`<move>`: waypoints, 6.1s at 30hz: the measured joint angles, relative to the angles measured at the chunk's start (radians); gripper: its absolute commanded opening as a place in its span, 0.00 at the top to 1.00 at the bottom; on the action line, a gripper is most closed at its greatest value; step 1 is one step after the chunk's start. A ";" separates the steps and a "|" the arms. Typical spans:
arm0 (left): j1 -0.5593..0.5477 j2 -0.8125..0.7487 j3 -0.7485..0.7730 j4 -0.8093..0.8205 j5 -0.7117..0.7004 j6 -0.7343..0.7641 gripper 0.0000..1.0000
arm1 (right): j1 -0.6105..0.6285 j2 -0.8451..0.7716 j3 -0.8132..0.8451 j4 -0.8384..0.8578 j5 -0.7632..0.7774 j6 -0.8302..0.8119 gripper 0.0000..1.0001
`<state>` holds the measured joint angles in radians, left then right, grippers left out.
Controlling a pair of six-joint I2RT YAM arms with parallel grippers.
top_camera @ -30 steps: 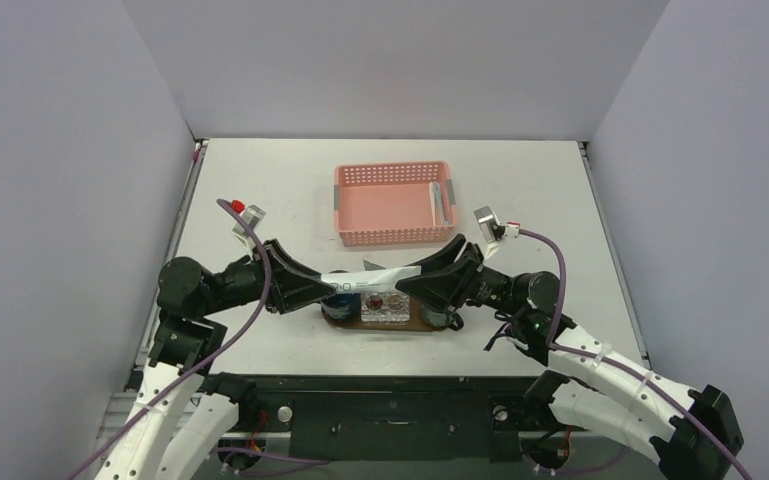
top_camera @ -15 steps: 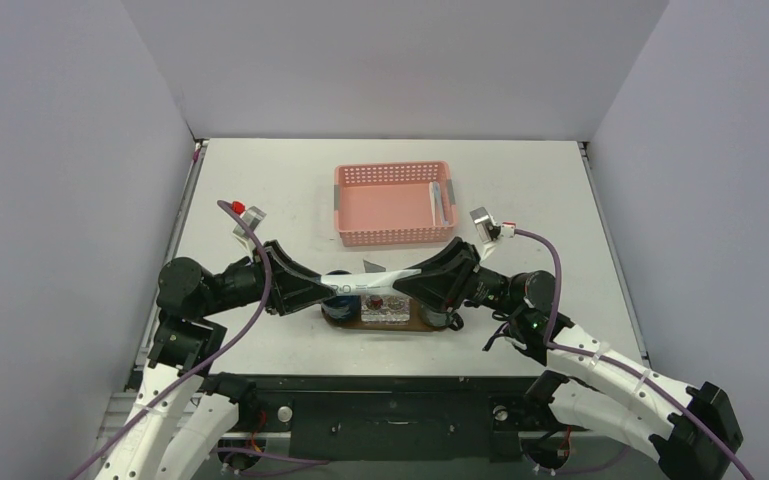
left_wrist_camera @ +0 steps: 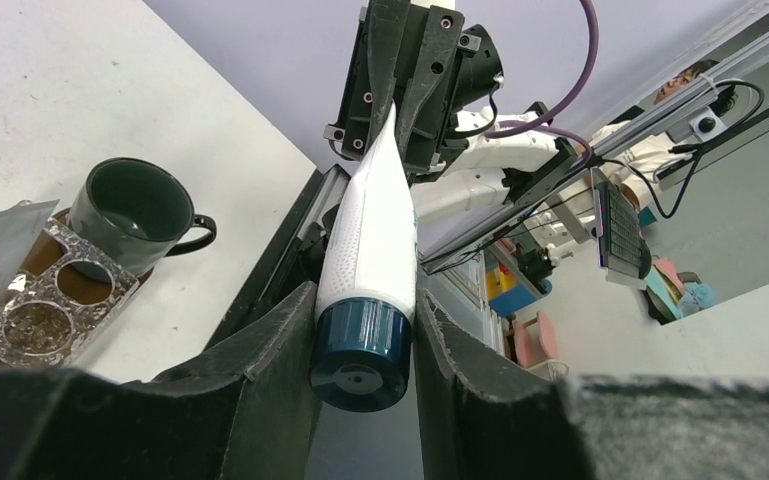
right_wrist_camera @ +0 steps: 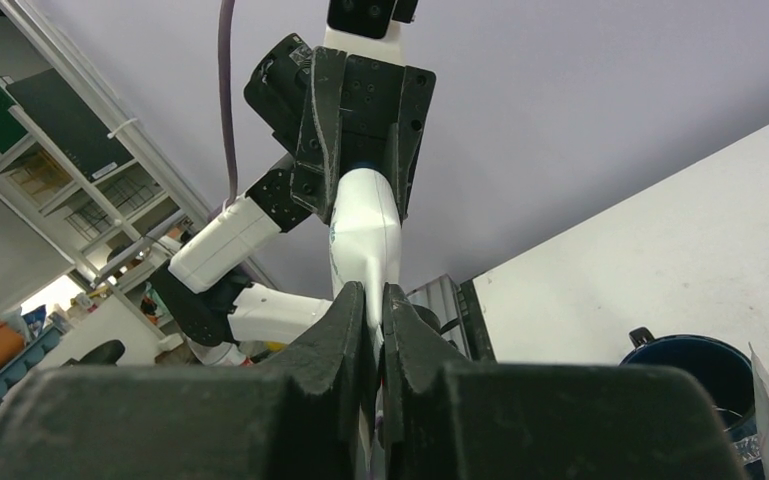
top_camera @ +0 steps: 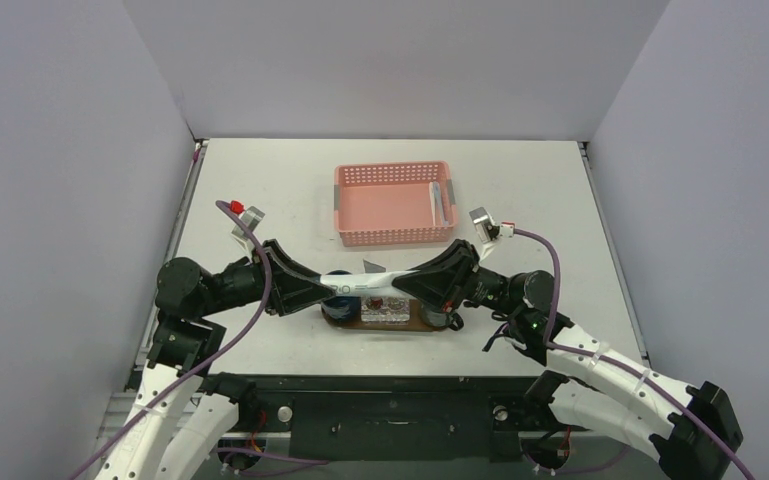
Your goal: Prepare toiletry sets of a toothbrush and toothpaste on the tray
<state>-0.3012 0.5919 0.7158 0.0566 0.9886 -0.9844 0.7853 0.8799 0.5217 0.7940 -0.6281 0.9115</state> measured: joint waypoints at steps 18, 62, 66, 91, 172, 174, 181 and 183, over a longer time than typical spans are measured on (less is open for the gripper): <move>-0.001 0.012 0.010 -0.130 -0.053 0.109 0.06 | 0.014 -0.094 0.161 -0.438 0.042 -0.224 1.00; -0.029 0.003 0.048 -0.676 -0.683 0.563 0.04 | 0.145 0.333 0.978 -1.799 0.739 -0.785 1.00; -0.038 -0.005 0.041 -0.676 -0.700 0.563 0.04 | 0.159 0.397 1.039 -1.825 0.752 -0.794 1.00; -0.061 -0.010 0.029 -0.676 -0.724 0.563 0.04 | 0.185 0.647 1.190 -1.906 0.710 -0.807 1.00; -0.067 -0.014 0.025 -0.676 -0.728 0.563 0.04 | 0.149 0.836 1.121 -1.819 0.665 -0.822 1.00; -0.067 -0.014 0.025 -0.676 -0.728 0.563 0.04 | 0.148 0.840 1.117 -1.816 0.665 -0.822 0.97; -0.067 -0.014 0.025 -0.676 -0.728 0.563 0.03 | 0.144 0.843 1.117 -1.802 0.665 -0.821 0.85; -0.067 -0.014 0.025 -0.676 -0.728 0.563 0.04 | 0.144 0.846 1.117 -1.799 0.665 -0.821 0.82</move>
<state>-0.3679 0.5774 0.7410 -0.6189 0.2607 -0.4210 0.9291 1.7256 1.6386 -1.0054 0.0372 0.0906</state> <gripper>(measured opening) 0.966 0.144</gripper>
